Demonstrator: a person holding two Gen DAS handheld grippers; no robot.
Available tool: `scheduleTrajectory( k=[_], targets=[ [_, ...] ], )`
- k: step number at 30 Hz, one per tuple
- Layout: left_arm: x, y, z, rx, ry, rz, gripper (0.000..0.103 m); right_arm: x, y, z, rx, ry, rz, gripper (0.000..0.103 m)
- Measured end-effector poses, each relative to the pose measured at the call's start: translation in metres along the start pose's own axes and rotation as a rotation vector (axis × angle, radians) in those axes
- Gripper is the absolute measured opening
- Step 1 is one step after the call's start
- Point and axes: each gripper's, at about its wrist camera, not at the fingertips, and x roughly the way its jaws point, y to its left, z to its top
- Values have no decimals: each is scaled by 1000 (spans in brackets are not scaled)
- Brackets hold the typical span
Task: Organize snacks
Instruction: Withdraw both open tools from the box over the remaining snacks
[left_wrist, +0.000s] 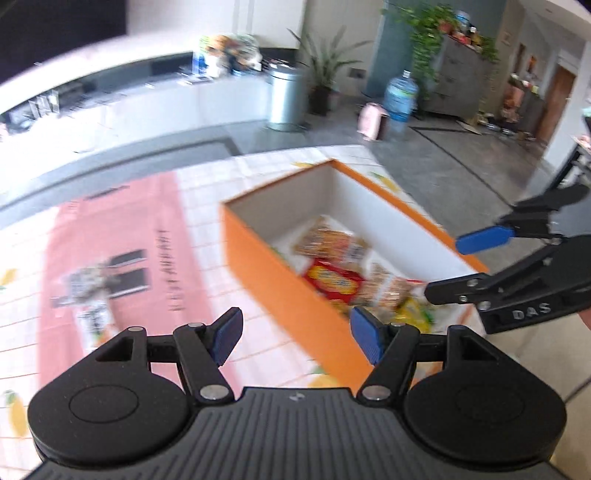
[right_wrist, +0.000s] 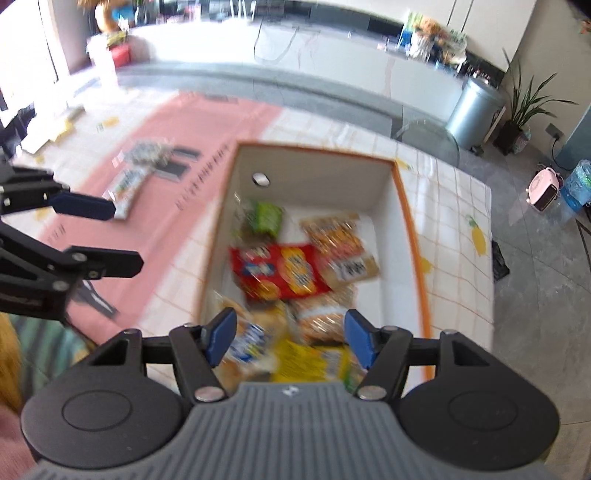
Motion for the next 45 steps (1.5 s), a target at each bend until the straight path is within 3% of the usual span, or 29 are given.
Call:
scheduleTrajectory(
  k=[9,16,28,29,31,34,36,45],
  targets=[
    [-29,63,-30,-137,-46,105,75,2,80,-7,86,-222,-21,63],
    [-40,117,-53,-240,-34,113,67,24,139,-12,169,-291,12,69],
    [-41,177,-73,-261,4,157,67,79,206,6,172,-238,44,71],
    [-41,182,-74,-259,6,159,67,84,210,9,172,-233,54,73],
    [-36,192,-74,-254,15,165,67,92,219,15,172,-234,63,87],
    [-29,205,-76,-246,26,181,67,104,230,26,164,-232,64,89],
    [-24,213,-77,-247,32,194,71,115,238,33,149,-217,62,92],
    [-9,248,-80,-235,22,251,84,166,254,60,123,-146,54,93]
  ],
)
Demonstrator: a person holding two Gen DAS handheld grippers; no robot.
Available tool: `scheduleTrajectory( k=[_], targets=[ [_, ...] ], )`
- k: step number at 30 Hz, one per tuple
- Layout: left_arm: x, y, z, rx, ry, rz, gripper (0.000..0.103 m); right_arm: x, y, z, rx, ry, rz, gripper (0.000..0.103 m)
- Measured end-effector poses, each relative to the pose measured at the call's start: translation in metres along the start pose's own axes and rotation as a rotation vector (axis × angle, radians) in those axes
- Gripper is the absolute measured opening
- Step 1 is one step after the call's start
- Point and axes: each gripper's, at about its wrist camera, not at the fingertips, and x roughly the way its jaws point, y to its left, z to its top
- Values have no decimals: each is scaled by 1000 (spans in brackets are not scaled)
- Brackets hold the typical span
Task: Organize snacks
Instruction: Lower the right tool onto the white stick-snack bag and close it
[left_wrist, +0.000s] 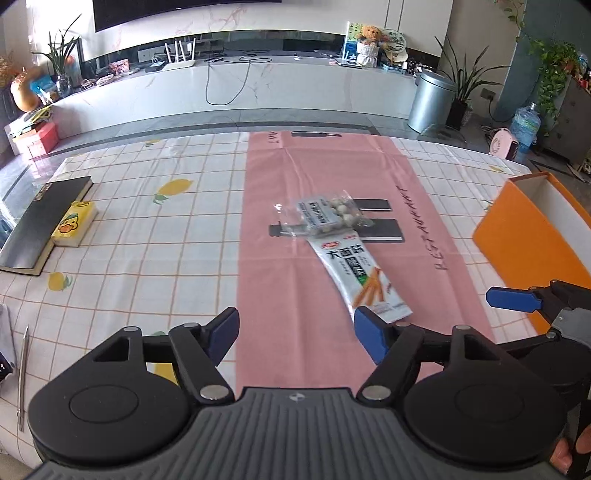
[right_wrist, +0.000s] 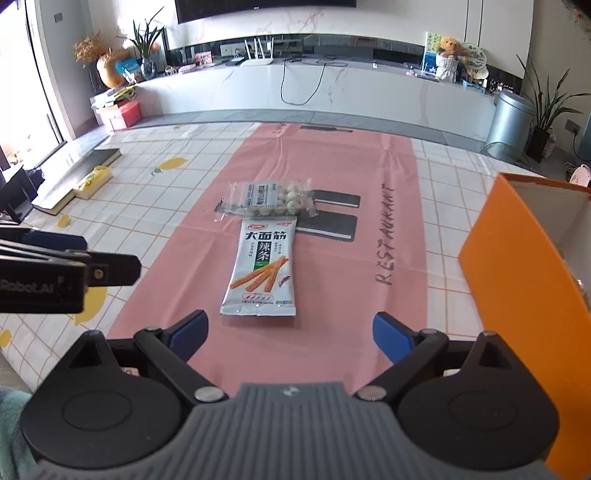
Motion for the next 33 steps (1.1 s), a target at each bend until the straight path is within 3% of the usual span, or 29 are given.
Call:
scheduleTrajectory(
  k=[6,14,23,26,27,33],
  targets=[
    [18,21,3,-17,40,-21,84,39,10,15,-32,30,15,93],
    [41,32,9,30,80,-33,84,81,15,33,-26,43,29,92],
    [63,31,23,158,49,-50,84,113,18,49,-31,42,14,72],
    [70,24,27,241,38,-43,84,116,15,48,-23,49,29,60],
    [71,21,28,267,32,-47,84,116,13,47,-16,53,34,51],
    [86,6,39,410,4,-94,84,101,-7,34,12,78,11,49]
  ],
)
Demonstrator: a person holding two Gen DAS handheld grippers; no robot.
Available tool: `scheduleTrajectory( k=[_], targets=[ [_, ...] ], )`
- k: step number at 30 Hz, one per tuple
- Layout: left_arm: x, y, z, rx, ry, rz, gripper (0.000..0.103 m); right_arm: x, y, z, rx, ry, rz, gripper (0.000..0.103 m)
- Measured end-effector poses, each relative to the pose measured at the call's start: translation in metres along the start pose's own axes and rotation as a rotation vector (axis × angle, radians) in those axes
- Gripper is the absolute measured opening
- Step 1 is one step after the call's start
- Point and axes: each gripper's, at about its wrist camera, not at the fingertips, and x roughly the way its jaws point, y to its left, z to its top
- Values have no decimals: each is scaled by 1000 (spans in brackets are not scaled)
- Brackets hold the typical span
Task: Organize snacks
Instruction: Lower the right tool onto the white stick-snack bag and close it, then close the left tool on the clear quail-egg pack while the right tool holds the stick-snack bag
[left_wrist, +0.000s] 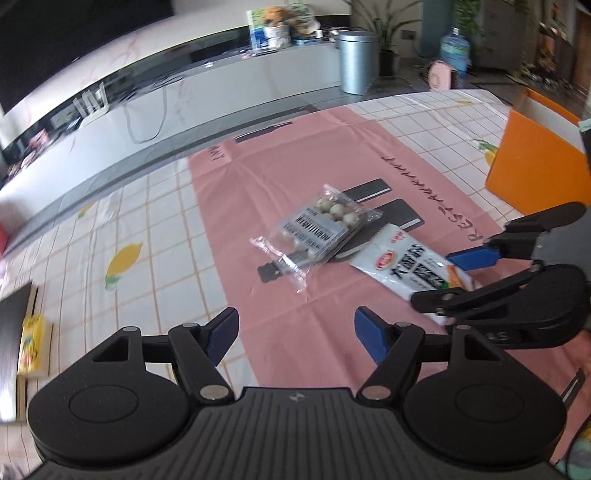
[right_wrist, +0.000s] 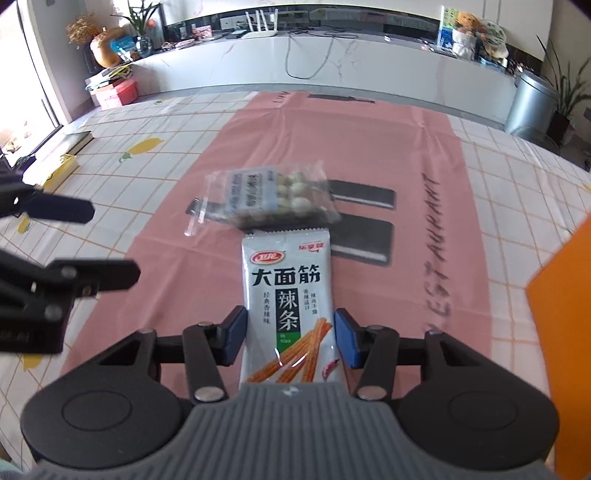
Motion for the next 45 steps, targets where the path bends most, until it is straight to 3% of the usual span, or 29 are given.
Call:
scheduleTrajectory(
  k=[9,14,18,20,28,35,39,45],
  targets=[
    [44,-9,31,260,-41,-48,84,-17,-58,-14,90,8,-92,50],
    [62,-14,43,457,-29,-31,84,-19,-69,-15,115,12,-61,52],
    [76,-12,52,522,-14,-88,85,-20,-73,-15,132,0,-39,58],
    [86,-10,58,500,20,-132,85,-20,-75,-13,137,0,-29,58],
    [100,-7,66,378,42,-158,85,-20,-71,-7,95,-22,-27,58],
    [103,-5,69,216,101,-156,87,-12,-68,-7,82,-20,-33,58],
    [106,0,71,62,184,-184,86,-10,-61,-10,21,-16,-83,58],
    [106,-2,71,-11,150,-131,86,-8,-57,-13,-2,-27,-113,65]
  ],
)
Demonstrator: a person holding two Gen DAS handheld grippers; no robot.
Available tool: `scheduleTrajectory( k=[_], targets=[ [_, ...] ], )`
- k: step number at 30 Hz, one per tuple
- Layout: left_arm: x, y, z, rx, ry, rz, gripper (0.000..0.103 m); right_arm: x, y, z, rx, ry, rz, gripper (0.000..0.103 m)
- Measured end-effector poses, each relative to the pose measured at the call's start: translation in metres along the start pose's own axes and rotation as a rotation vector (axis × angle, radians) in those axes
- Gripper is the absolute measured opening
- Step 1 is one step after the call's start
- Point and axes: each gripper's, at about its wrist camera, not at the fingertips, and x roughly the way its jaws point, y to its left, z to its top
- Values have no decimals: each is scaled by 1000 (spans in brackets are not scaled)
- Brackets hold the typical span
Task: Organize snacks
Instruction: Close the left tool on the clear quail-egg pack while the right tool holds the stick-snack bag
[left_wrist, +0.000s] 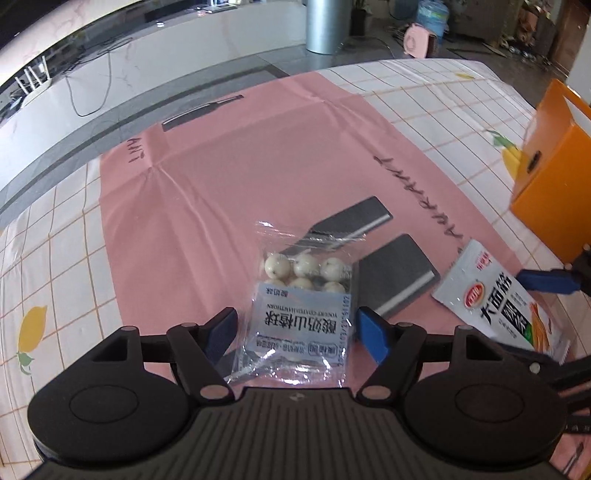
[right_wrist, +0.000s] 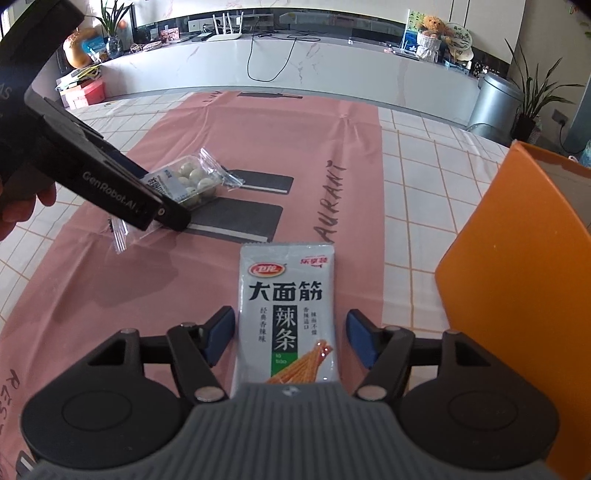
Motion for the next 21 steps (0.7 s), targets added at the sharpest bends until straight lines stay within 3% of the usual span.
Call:
scheduleTrajectory(
  k=[5,9,21],
  targets=[
    [0,-3,-3,-34,-38,24,86,0,-1,-1,16,-13,4,65],
    [-2,-4,-5,-66,-47,30,75,-2,0,-3,16,-19,-1,53],
    [-12,-17,-6,-168,31,100,68,-4,0,5,-22,24,4,47]
  ],
)
